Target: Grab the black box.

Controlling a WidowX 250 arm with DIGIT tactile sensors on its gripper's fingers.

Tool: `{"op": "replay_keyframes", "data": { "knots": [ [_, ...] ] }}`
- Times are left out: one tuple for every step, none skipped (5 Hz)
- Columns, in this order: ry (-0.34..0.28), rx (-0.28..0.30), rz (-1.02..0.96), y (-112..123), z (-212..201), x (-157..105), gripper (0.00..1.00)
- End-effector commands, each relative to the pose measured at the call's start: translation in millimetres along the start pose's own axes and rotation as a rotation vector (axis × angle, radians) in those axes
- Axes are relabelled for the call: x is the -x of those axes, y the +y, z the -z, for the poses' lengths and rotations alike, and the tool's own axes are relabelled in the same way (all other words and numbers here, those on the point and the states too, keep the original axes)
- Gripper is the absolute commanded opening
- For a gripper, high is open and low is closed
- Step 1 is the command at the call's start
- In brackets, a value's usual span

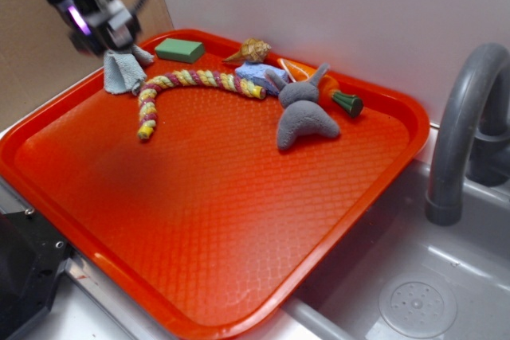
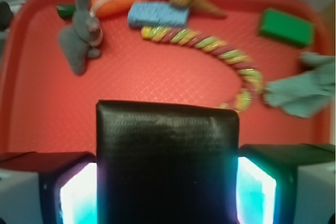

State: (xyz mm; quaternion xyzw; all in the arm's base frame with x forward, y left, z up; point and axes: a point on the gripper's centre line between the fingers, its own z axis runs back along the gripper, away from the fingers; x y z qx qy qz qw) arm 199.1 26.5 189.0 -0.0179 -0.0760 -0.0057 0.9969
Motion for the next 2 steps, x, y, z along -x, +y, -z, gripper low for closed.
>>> {"op": "replay_keyframes", "data": {
  "knots": [
    [-0.015,-0.037,-0.044,-0.5,-102.9,-21.7,0.00],
    [0.008,-0.078,-0.046,-3.7,-129.7,-31.7,0.00]
  ]
}}
